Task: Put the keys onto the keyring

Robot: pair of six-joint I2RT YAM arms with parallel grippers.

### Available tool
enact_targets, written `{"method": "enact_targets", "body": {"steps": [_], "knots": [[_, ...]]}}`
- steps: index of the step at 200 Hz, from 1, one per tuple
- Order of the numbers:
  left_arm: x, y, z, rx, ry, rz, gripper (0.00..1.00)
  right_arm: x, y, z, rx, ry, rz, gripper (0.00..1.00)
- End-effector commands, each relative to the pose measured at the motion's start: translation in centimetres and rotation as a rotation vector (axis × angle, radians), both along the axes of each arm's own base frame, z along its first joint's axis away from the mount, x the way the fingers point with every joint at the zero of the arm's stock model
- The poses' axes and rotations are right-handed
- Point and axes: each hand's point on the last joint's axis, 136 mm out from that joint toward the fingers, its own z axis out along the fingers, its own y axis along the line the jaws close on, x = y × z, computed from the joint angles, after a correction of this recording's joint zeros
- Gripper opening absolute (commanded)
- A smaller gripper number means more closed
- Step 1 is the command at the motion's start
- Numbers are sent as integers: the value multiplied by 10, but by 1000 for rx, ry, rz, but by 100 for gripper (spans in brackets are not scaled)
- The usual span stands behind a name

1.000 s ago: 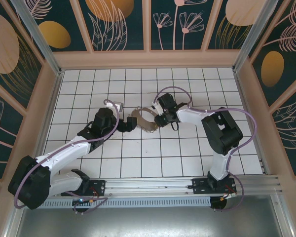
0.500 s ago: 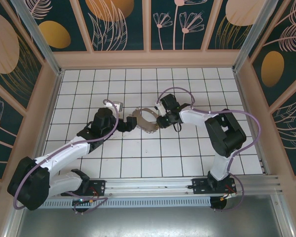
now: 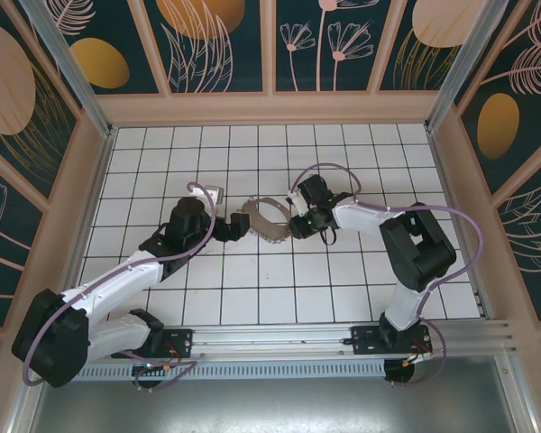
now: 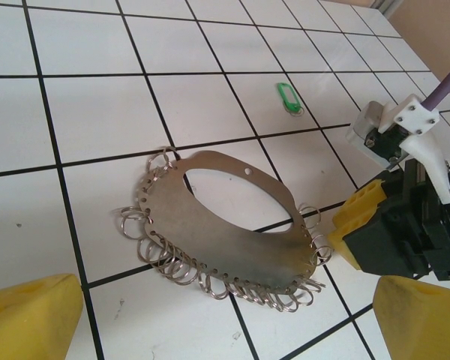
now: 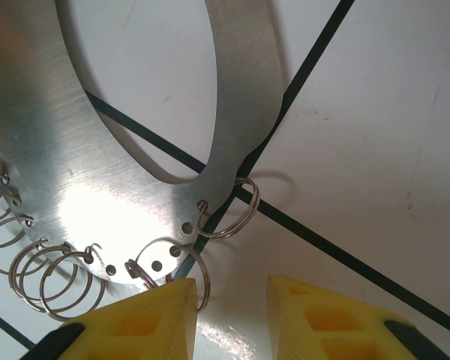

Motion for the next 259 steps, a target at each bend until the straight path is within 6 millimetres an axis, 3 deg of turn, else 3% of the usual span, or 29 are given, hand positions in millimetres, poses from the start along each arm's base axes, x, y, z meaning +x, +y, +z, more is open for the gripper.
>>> {"method": "enact_targets", "body": {"steps": [1, 52, 102, 106, 162, 259], "knots": [[-3, 0, 3, 0, -13, -9, 99, 3, 2, 14, 38, -14, -16, 30], [-3, 2, 3, 1, -15, -1, 99, 13, 21, 49, 202, -35, -27, 33], [-4, 3, 2, 9, -20, 0, 99, 13, 23, 30, 198, 12, -36, 32], [-4, 4, 2, 10, -20, 0, 99, 20, 14, 29, 195, 10, -64, 32], [-3, 4, 5, 12, -31, 1, 99, 28, 4, 12, 145, 20, -102, 31], [-3, 4, 6, 16, -34, 1, 99, 32, 14, 15, 194, 25, -88, 31]]}}
